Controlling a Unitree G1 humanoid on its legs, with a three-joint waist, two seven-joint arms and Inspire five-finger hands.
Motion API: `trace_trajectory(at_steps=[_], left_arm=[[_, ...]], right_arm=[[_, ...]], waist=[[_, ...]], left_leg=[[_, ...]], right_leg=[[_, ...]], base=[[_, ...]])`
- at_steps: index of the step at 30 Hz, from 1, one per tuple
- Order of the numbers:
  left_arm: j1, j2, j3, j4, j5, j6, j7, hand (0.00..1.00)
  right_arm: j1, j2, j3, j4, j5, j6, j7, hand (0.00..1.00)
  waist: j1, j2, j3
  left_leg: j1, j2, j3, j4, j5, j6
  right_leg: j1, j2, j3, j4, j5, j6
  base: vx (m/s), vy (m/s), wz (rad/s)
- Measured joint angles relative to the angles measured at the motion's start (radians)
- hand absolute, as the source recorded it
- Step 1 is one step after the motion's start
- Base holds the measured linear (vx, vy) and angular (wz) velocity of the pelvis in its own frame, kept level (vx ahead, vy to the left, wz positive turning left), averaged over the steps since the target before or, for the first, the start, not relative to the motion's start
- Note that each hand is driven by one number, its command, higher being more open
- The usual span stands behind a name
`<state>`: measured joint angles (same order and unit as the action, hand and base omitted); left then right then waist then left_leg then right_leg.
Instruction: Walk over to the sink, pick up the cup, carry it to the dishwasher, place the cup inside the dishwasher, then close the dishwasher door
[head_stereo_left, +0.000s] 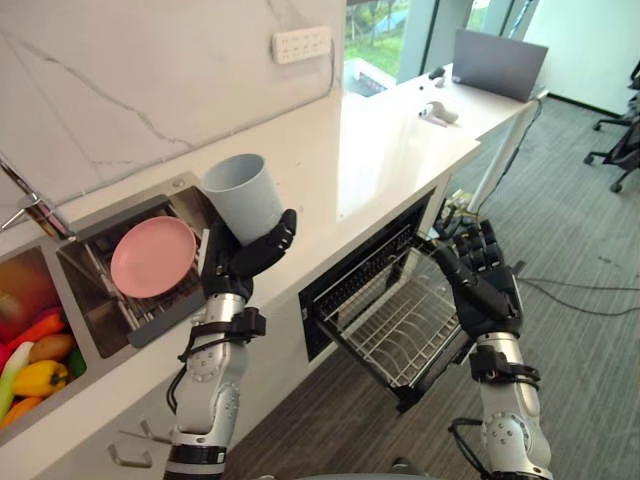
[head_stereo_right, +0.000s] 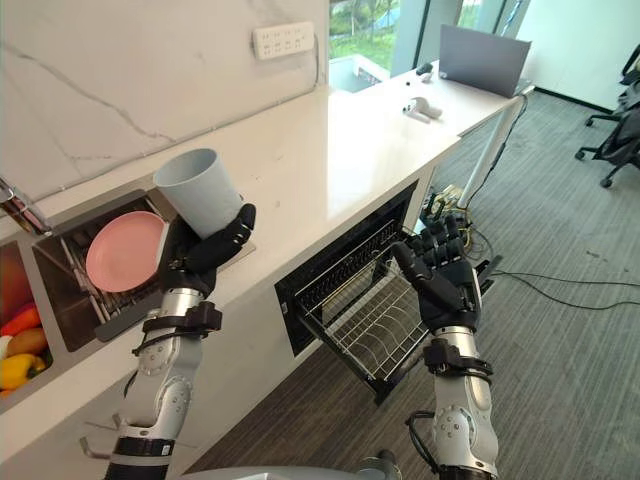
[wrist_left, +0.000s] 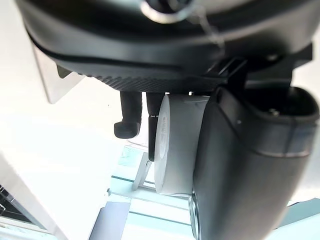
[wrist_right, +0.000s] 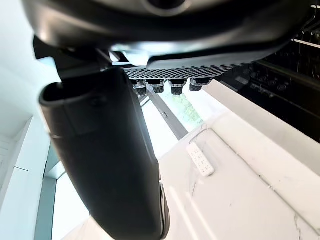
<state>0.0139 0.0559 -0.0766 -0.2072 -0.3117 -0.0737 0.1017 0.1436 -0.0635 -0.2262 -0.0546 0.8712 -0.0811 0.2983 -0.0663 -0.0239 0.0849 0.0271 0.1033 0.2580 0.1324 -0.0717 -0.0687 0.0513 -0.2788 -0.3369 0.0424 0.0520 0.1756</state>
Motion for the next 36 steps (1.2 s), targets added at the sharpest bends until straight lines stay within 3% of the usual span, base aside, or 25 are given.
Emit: trace_trajectory(at_steps=[7,11,18,22,28,36], left_arm=[[0.021,0.005,0.008,-0.031,0.085,-0.042,-0.015,0.0],[0.04,0.006,0.007,-0.031,0.162,-0.066,-0.012,0.0],[0.052,0.051,-0.018,0.01,0.432,-0.094,0.027,0.0],[0.049,0.067,-0.033,0.042,0.472,-0.095,0.03,0.0],[0.04,0.096,-0.099,0.057,0.472,-0.095,0.028,0.0],[-0.009,0.099,-0.162,0.059,0.468,-0.091,0.028,0.0]], right_arm=[[0.0,-0.009,0.012,-0.001,0.086,0.017,0.105,1.0],[-0.004,-0.029,0.054,-0.01,0.126,0.067,0.176,1.0],[-0.032,-0.052,0.159,-0.062,0.228,0.148,0.269,1.0],[-0.051,-0.057,0.195,-0.074,0.223,0.152,0.275,1.0],[-0.095,-0.095,0.271,-0.088,0.093,0.151,0.261,1.0],[-0.144,-0.127,0.339,-0.123,-0.13,0.142,0.131,1.0]], waist=[[0.017,0.0,0.0],[0.023,-0.001,-0.001],[0.023,-0.001,-0.001],[0.022,0.0,-0.002],[0.022,0.001,-0.003],[0.02,0.013,-0.01]], left_leg=[[0.05,-0.001,-0.004,-0.088,0.044,-0.016],[0.077,0.004,0.001,-0.124,0.054,-0.021],[0.104,-0.003,0.013,-0.172,0.073,-0.02],[0.104,-0.004,0.012,-0.177,0.078,-0.02],[0.103,-0.008,0.005,-0.197,0.095,-0.019],[0.093,-0.01,-0.008,-0.202,0.109,-0.019]], right_leg=[[0.027,0.018,-0.015,-0.017,-0.001,-0.004],[0.038,0.028,-0.006,-0.024,-0.001,-0.005],[0.038,0.029,0.009,-0.025,0.0,-0.006],[0.038,0.029,0.009,-0.026,0.0,-0.006],[0.037,0.029,0.007,-0.034,0.0,-0.006],[0.037,0.029,0.001,-0.039,0.0,-0.006]], base=[[0.02,-0.022,0.05],[0.01,-0.004,-0.02],[0.0,0.0,-0.02],[0.0,-0.003,0.0],[-0.01,-0.007,0.03],[-0.02,-0.009,0.05]])
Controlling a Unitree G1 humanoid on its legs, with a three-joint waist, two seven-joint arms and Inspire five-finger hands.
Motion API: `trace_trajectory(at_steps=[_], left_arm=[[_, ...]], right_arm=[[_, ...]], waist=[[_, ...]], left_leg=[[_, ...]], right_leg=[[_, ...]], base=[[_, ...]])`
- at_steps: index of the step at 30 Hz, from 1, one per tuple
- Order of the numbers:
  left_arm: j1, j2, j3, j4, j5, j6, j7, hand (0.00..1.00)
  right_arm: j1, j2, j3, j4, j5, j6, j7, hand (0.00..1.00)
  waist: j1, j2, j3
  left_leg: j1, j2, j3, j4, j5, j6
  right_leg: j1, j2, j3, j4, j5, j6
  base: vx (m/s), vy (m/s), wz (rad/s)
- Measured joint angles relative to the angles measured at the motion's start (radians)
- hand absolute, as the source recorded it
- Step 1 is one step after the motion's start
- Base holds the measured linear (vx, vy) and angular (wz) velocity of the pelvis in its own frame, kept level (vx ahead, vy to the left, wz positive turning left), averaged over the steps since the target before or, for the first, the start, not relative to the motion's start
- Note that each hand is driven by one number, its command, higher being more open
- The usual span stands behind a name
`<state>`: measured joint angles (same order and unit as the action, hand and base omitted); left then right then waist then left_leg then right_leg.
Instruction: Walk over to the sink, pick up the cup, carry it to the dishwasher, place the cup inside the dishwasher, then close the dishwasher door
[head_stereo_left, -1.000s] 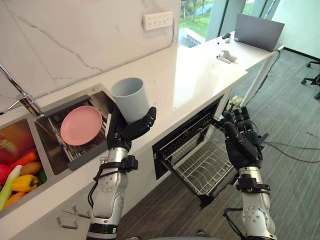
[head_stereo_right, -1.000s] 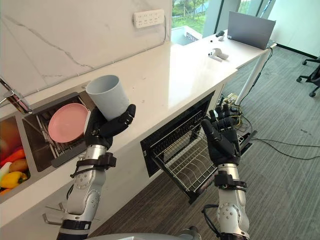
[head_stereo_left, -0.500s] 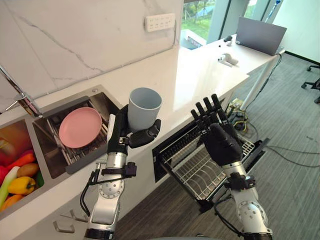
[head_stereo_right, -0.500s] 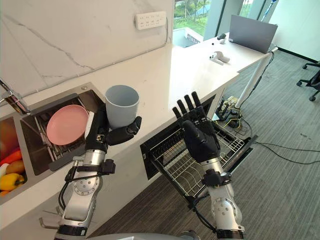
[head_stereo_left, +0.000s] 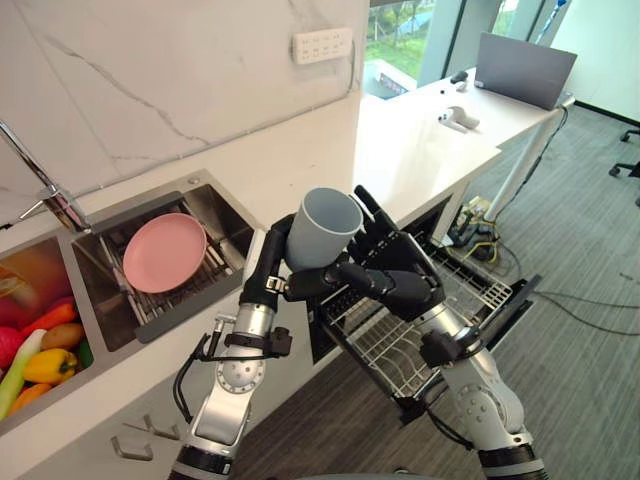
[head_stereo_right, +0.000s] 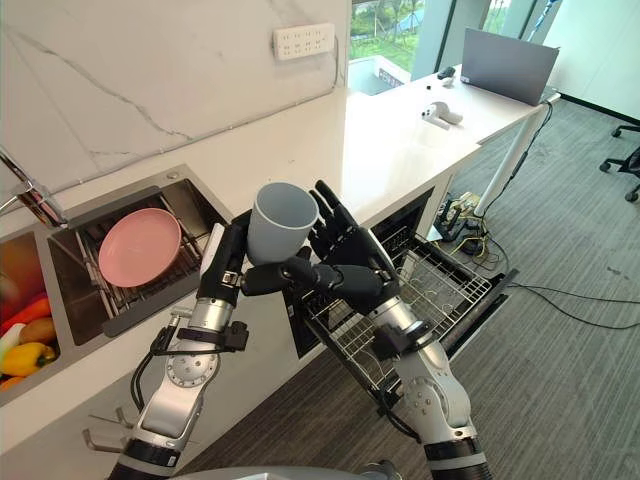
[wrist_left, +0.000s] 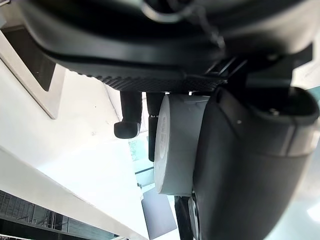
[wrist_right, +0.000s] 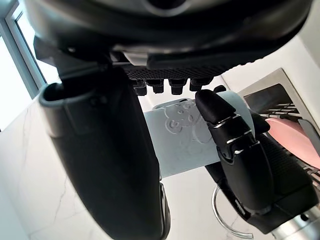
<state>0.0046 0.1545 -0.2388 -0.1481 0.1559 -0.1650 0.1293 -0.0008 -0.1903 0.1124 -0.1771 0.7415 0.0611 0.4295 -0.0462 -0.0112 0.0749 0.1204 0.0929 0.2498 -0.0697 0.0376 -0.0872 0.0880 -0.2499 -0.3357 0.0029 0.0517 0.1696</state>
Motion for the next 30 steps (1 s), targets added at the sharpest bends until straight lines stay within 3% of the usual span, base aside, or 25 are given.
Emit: trace_trajectory(at_steps=[8,9,16,23,24,30], left_arm=[[-0.003,-0.002,-0.046,0.003,-0.011,0.021,0.006,0.0],[-0.003,-0.002,-0.053,0.003,-0.018,0.026,0.006,0.0],[-0.003,-0.007,-0.074,0.002,-0.026,0.049,0.028,0.0],[-0.012,-0.016,-0.072,-0.005,-0.101,0.058,0.047,0.0],[-0.012,-0.016,-0.072,-0.006,-0.104,0.057,0.047,1.0],[-0.012,-0.016,-0.073,-0.007,-0.137,0.046,0.044,1.0]], right_arm=[[-0.05,-0.013,0.082,-0.032,-0.117,0.0,-0.182,1.0],[-0.054,-0.01,0.093,-0.032,-0.117,0.0,-0.206,0.0],[-0.076,0.022,0.152,-0.022,-0.162,-0.014,-0.364,0.0],[-0.128,0.027,0.239,0.012,-0.26,-0.096,-0.505,0.0],[-0.128,0.029,0.246,0.013,-0.258,-0.104,-0.513,0.0],[-0.135,0.038,0.282,0.044,-0.213,-0.184,-0.576,0.0]], waist=[[-0.001,0.03,-0.019],[-0.001,0.033,-0.02],[0.001,0.047,-0.029],[0.004,0.05,-0.035],[0.004,0.051,-0.037],[0.004,0.063,-0.06]], left_leg=[[-0.006,-0.002,-0.019,-0.017,0.022,0.001],[-0.006,-0.002,-0.019,-0.017,0.023,0.001],[-0.007,0.006,-0.025,-0.022,0.031,-0.004],[-0.021,0.017,-0.05,-0.018,0.048,-0.012],[-0.022,0.018,-0.051,-0.018,0.049,-0.012],[-0.032,0.03,-0.062,-0.022,0.057,-0.017]], right_leg=[[0.0,0.0,-0.01,0.0,-0.002,-0.003],[0.0,0.0,-0.01,0.0,-0.002,-0.004],[0.0,0.008,-0.015,0.001,-0.006,-0.011],[0.0,0.018,-0.035,0.0,-0.005,-0.018],[0.0,0.019,-0.037,0.0,-0.006,-0.019],[0.0,0.031,-0.052,0.0,-0.006,-0.027]], base=[[-0.03,-0.009,0.07],[-0.03,-0.008,0.02],[-0.02,-0.01,0.02],[-0.02,-0.018,0.08],[-0.03,-0.014,0.06],[-0.04,-0.018,0.06]])
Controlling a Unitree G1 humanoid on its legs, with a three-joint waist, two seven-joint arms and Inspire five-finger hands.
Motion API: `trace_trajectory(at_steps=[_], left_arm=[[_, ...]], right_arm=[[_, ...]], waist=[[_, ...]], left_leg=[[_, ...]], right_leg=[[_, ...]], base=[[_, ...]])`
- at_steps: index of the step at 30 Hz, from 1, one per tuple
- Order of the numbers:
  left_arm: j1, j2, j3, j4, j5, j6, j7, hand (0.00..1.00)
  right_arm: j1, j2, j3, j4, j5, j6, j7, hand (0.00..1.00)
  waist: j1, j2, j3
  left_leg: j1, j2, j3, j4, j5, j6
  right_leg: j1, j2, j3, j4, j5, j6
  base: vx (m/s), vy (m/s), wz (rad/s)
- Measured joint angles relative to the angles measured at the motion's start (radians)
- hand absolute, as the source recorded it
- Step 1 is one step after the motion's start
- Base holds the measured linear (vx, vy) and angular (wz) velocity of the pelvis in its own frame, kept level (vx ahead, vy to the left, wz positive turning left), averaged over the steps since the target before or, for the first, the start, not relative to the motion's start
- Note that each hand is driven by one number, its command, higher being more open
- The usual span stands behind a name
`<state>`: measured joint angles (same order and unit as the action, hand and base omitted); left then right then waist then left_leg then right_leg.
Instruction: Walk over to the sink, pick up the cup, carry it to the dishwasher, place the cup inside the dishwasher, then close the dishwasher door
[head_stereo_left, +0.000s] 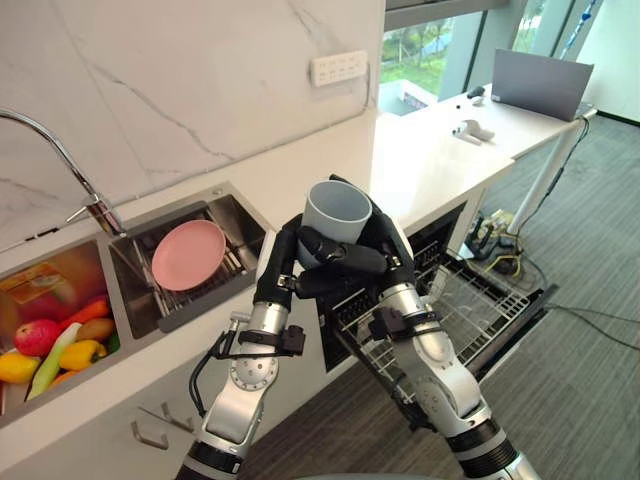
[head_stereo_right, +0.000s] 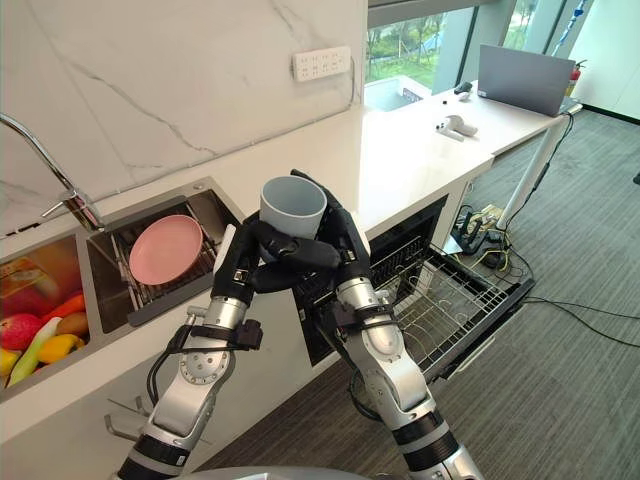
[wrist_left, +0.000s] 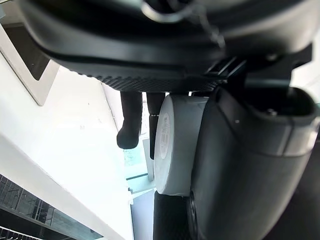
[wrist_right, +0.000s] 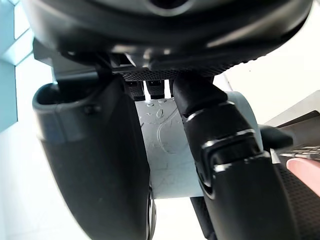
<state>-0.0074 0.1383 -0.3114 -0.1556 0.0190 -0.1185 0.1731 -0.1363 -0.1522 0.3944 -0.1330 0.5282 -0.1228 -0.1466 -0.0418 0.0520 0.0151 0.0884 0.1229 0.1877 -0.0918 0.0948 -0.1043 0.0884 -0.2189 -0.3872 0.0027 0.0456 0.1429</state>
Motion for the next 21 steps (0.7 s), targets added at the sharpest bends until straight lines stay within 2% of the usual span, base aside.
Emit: trace_trajectory(at_steps=[4,5,9,11,13,15,19,21], left_arm=[[0.005,0.0,-0.002,0.0,-0.048,-0.006,-0.04,1.0],[0.016,0.002,-0.012,0.0,-0.07,-0.018,-0.078,1.0],[0.117,0.01,-0.06,0.0,-0.121,-0.025,-0.201,1.0],[0.191,0.017,-0.059,0.001,-0.119,-0.025,-0.247,1.0],[0.215,0.022,-0.046,0.0,-0.119,-0.025,-0.276,1.0],[0.224,0.018,-0.03,0.0,-0.134,-0.025,-0.315,1.0],[0.239,0.001,-0.027,-0.007,-0.238,-0.02,-0.399,1.0],[0.263,-0.016,-0.027,-0.015,-0.377,0.028,-0.478,1.0]], right_arm=[[0.0,0.005,0.002,0.005,-0.01,-0.041,-0.052,0.0],[0.0,0.016,-0.019,0.005,-0.03,-0.063,-0.082,0.0],[-0.02,0.077,-0.267,0.006,-0.101,-0.172,-0.204,0.0],[-0.025,0.068,-0.476,0.011,-0.111,-0.25,-0.28,0.0],[-0.014,0.045,-0.613,0.032,-0.113,-0.292,-0.34,0.0],[0.033,0.018,-0.745,0.055,-0.112,-0.309,-0.398,0.0],[0.117,0.022,-0.847,0.079,-0.108,-0.317,-0.425,0.0],[0.154,0.042,-0.858,0.103,-0.093,-0.317,-0.42,0.0]], waist=[[-0.001,0.0,0.0],[0.0,0.001,-0.001],[0.003,0.007,-0.004],[0.002,0.008,-0.004],[-0.002,0.013,-0.006],[-0.006,0.026,-0.011],[-0.014,0.036,-0.017],[-0.023,0.041,-0.02]], left_leg=[[-0.002,0.008,-0.003,0.0,0.005,-0.004],[-0.003,0.01,-0.004,0.0,0.006,-0.005],[-0.012,0.008,-0.013,0.0,0.01,-0.003],[-0.016,0.008,-0.016,0.0,0.011,-0.003],[-0.019,0.008,-0.018,0.0,0.011,-0.003],[-0.023,0.008,-0.018,0.0,0.011,-0.004],[-0.026,0.009,-0.019,0.0,0.01,-0.004],[-0.028,0.011,-0.018,0.0,0.009,-0.005]], right_leg=[[0.0,0.009,-0.001,-0.001,0.002,-0.005],[0.0,0.01,-0.003,-0.001,0.002,-0.005],[0.0,0.009,-0.014,-0.002,0.002,-0.005],[0.0,0.01,-0.018,-0.005,0.002,-0.005],[0.0,0.01,-0.021,-0.006,0.002,-0.005],[0.0,0.01,-0.023,-0.008,0.002,-0.005],[0.0,0.011,-0.025,-0.012,0.001,-0.005],[0.0,0.014,-0.025,-0.017,0.001,-0.004]], base=[[-0.04,-0.024,0.01],[-0.04,-0.019,0.06],[-0.01,-0.007,0.08],[0.0,-0.008,0.04],[0.0,-0.005,0.02],[0.0,0.0,0.0],[0.0,0.0,0.0],[0.0,0.0,0.0]])
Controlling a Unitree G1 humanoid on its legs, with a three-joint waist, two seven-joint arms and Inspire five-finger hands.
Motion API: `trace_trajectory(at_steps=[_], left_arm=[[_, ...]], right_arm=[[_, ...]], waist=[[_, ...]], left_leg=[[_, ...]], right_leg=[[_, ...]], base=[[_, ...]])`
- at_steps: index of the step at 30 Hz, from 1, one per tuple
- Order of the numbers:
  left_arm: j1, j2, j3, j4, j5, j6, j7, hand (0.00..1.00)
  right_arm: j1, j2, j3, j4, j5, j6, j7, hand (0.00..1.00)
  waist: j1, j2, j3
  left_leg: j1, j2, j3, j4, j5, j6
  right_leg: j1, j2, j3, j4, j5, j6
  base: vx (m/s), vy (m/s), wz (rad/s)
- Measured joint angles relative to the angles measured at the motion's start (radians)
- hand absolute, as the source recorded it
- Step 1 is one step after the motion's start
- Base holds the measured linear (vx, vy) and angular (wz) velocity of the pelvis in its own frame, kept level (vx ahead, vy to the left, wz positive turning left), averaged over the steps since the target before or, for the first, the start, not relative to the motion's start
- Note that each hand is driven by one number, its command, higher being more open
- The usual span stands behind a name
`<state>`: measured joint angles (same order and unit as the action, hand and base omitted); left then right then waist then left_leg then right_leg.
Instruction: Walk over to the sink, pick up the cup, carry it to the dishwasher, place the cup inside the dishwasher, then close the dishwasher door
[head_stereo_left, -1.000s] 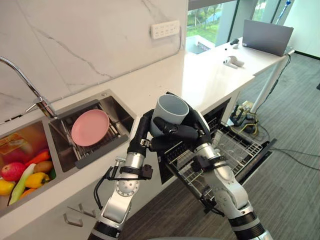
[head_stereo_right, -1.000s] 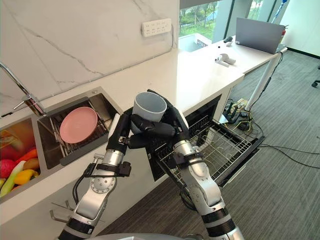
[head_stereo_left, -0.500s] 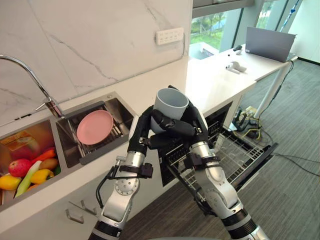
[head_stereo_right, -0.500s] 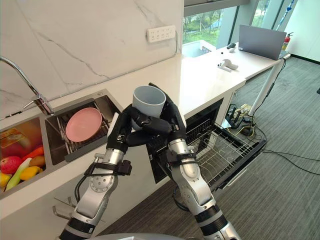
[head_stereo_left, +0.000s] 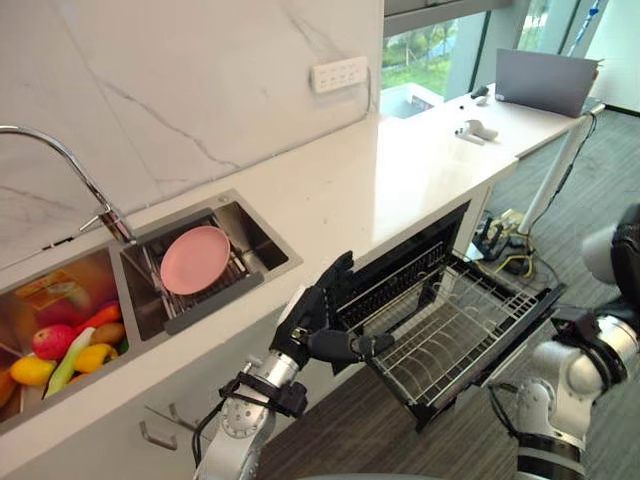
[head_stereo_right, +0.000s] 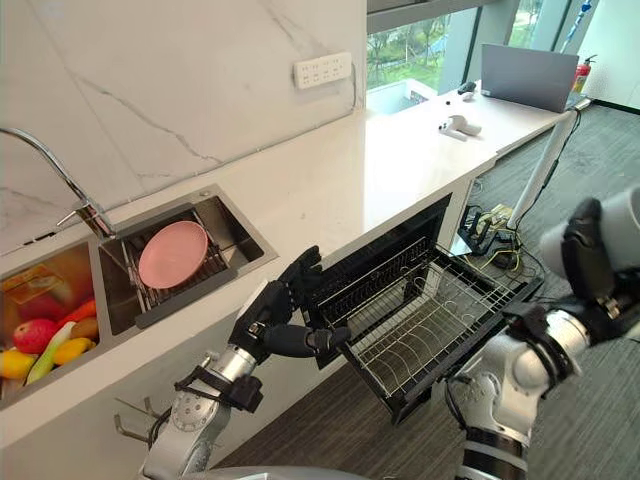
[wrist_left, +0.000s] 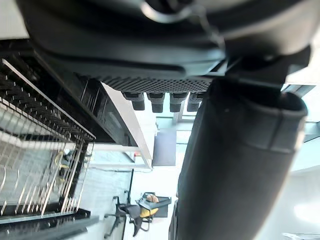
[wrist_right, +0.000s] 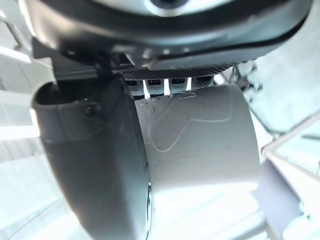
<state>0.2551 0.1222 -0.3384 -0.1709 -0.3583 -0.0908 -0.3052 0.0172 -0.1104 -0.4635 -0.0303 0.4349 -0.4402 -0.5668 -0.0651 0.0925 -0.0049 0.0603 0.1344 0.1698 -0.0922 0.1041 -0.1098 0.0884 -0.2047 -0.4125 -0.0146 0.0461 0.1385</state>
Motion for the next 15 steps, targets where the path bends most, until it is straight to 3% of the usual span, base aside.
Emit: trace_trajectory(at_steps=[3,7,9,12,15], left_arm=[[0.009,-0.019,-0.01,0.077,-0.219,0.112,-0.08,1.0],[-0.007,-0.028,-0.023,0.355,-0.231,0.135,-0.066,1.0],[0.014,-0.002,-0.019,0.452,-0.154,0.139,-0.039,1.0],[0.042,0.039,-0.016,0.489,-0.018,0.133,-0.015,1.0],[0.057,0.066,0.019,0.579,0.196,0.122,0.066,1.0]], right_arm=[[0.006,0.04,0.01,0.07,0.015,0.0,0.052,0.0],[0.006,0.044,0.071,0.157,0.081,0.02,0.144,0.0],[0.007,0.04,0.079,0.199,0.158,0.041,0.203,0.0],[0.008,0.039,0.084,0.261,0.16,0.06,0.24,0.0],[-0.005,0.023,0.119,0.325,0.141,0.107,0.29,0.0]], waist=[[0.0,-0.002,0.001],[0.003,-0.004,0.004],[0.023,-0.014,0.024],[0.024,-0.022,0.036],[0.029,-0.027,0.042]], left_leg=[[-0.006,0.005,0.0,0.0,-0.001,-0.001],[-0.013,0.009,-0.001,0.0,-0.003,-0.001],[-0.016,0.011,-0.006,0.0,-0.003,-0.002],[-0.025,0.008,-0.029,0.0,0.0,-0.004],[-0.028,0.002,-0.04,0.0,0.002,-0.006]], right_leg=[[-0.004,0.005,0.0,-0.004,-0.005,0.004],[-0.006,0.009,-0.002,-0.008,-0.006,0.002],[-0.005,0.012,-0.007,-0.007,-0.008,0.004],[0.0,0.008,-0.033,-0.001,-0.009,-0.003],[0.008,0.004,-0.049,-0.001,-0.013,-0.003]], base=[[-0.01,-0.006,0.0],[-0.01,-0.008,0.01],[0.02,-0.018,0.07],[0.04,-0.015,0.26],[0.06,-0.012,0.14]])
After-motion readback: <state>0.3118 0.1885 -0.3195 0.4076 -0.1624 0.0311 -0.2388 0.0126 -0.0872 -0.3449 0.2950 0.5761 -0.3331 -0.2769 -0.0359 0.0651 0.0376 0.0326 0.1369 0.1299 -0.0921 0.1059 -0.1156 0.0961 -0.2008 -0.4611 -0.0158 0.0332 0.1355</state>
